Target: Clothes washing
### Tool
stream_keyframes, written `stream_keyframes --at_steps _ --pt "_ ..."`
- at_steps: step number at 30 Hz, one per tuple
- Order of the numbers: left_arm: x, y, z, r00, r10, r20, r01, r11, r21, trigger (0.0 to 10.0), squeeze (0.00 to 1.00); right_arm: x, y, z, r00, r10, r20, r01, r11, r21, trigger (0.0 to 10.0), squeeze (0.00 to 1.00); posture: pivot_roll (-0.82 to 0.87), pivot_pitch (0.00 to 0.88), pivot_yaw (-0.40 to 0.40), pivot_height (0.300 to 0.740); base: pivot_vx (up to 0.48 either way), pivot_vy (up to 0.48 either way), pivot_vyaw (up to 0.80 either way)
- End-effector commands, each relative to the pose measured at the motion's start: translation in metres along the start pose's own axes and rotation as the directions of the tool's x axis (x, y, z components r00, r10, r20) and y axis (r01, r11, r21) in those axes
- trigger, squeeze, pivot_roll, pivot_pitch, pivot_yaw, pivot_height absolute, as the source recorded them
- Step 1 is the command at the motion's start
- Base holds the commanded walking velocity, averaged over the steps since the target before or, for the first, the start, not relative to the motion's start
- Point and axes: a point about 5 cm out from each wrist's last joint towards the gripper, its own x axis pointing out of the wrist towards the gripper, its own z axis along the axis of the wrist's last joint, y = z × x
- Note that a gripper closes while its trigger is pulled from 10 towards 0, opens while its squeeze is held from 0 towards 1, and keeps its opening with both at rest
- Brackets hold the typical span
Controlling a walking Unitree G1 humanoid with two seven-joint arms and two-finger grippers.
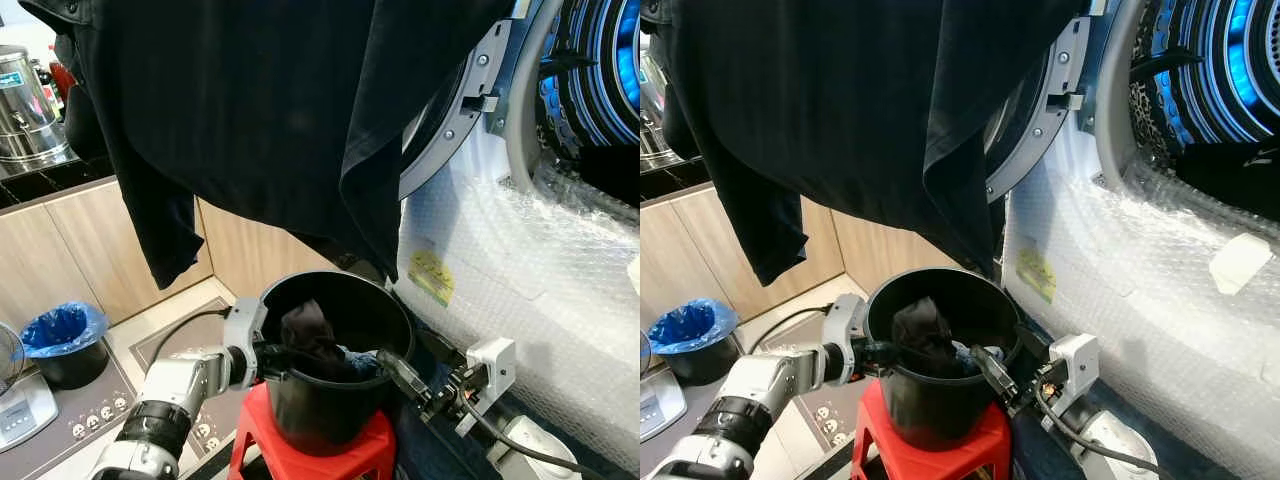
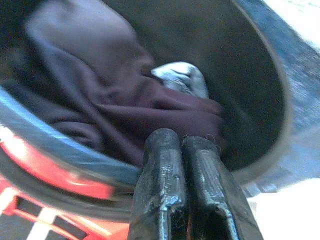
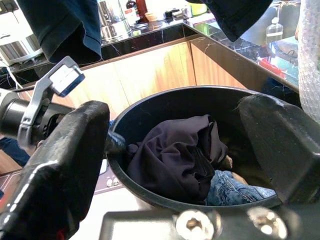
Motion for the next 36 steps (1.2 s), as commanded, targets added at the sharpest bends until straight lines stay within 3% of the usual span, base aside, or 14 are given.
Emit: stream_keyframes --at_steps 1,7,14,23,30,36 --pt "-0.001 -0.006 0.002 0.999 -0.035 0.000 0.035 0.999 0.004 10.0 0.00 0.002 -0.001 0.001 1.000 0.002 0.000 -0.002 1.000 -0.015 10.0 0.00 -0.10 0.000 0.008 0.740 0.000 0.000 0.00" --pt "-0.009 0.004 0.010 0.999 0.028 0.028 -0.030 0.995 0.092 10.0 0.00 0.005 -0.001 0.001 1.000 0.004 0.004 -0.004 1.000 -0.014 10.0 0.00 -0.10 0.000 0.010 0.740 0.000 0.000 0.00" --pt "-0.018 0.024 0.001 0.997 0.075 -0.010 -0.074 0.993 0.089 10.0 0.00 0.005 0.002 0.002 1.000 0.004 0.015 -0.003 1.000 -0.007 10.0 0.00 -0.10 0.000 0.011 0.740 0.000 0.000 0.00" --pt "-0.018 0.035 -0.008 0.995 0.087 -0.043 -0.082 0.991 0.107 10.0 0.00 -0.007 0.008 0.003 1.000 -0.011 0.029 0.010 1.000 0.012 10.0 0.00 -0.13 0.000 0.020 0.740 0.000 0.000 0.00" --pt "-0.023 0.042 0.015 0.989 0.141 0.042 -0.147 0.966 0.212 10.0 0.00 -0.020 0.014 -0.002 0.998 -0.055 0.020 0.055 0.998 0.024 10.0 0.00 -0.17 0.000 0.042 0.740 0.000 0.000 0.00" --pt "-0.023 0.044 0.019 0.984 0.169 0.053 -0.177 0.951 0.252 10.0 0.00 -0.024 0.016 -0.002 0.998 -0.067 0.014 0.067 0.997 0.030 10.0 0.00 -0.17 0.000 0.043 0.740 0.000 0.000 0.00"
